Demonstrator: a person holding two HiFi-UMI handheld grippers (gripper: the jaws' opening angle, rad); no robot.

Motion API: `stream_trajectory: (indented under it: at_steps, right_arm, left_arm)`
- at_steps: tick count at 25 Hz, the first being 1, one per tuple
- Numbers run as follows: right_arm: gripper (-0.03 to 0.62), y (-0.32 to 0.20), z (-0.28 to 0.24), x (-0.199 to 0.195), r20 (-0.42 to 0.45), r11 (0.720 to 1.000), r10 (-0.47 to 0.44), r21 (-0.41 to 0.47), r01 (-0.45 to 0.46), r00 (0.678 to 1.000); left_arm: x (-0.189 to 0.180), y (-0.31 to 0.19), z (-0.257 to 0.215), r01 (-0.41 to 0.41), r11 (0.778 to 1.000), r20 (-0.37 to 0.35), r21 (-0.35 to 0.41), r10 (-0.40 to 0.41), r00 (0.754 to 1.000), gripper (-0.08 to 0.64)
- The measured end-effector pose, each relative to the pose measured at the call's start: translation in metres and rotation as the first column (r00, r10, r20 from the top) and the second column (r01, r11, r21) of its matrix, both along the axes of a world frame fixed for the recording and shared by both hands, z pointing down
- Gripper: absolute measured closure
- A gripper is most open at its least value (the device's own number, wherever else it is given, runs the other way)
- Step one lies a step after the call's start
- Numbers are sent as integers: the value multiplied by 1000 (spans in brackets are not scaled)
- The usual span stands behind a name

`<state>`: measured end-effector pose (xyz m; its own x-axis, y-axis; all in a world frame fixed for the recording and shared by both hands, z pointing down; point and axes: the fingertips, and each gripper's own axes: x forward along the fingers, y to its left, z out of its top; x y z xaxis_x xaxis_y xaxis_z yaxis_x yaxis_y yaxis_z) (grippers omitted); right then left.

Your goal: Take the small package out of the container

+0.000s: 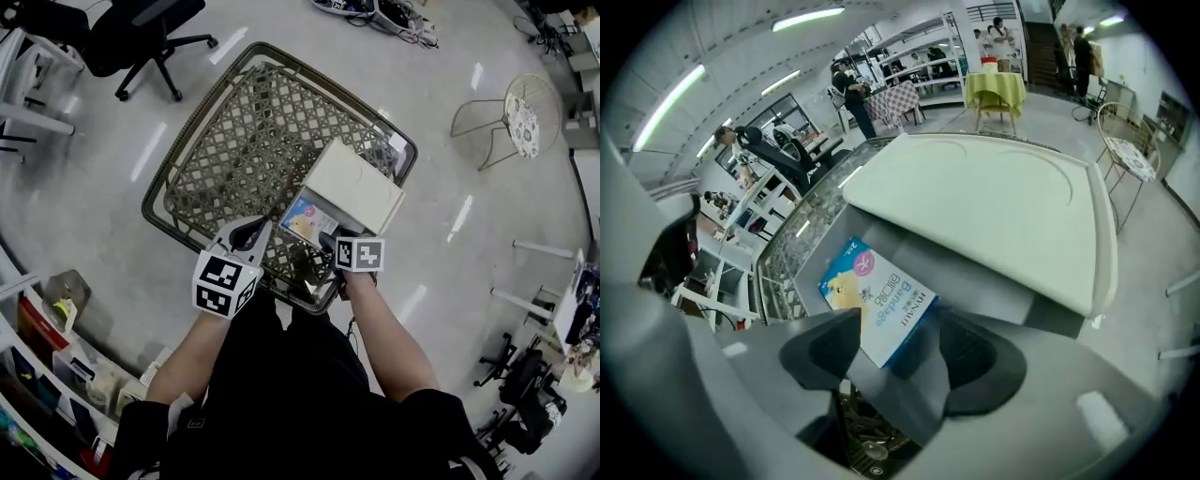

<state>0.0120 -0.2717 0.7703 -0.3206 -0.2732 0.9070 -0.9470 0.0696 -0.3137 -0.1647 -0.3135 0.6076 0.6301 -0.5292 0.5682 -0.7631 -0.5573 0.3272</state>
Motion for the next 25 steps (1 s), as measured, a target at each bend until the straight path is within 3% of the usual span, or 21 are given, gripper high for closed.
stream_trajectory:
  at_steps: [9, 15, 21, 25]
  right_arm:
    - [313, 4, 25, -7, -24, 998, 23, -59, -24, 999]
    - [334, -4, 6, -16, 2, 999, 36, 21, -36, 999]
    - [418, -12, -43, -18, 85, 985, 33, 164, -47, 996]
    - [449, -23, -74, -36, 159, 970, -37, 242, -3, 987]
  left_arm:
    - [-2, -5, 12, -45, 999, 20, -18, 45, 999, 554]
    - [-3, 0, 20, -58, 998, 44, -30, 59, 997, 554]
    - [15, 9, 17, -89, 996, 55, 2, 89, 995, 550]
    - [29, 15, 16, -108, 994, 48, 17, 107, 993, 464]
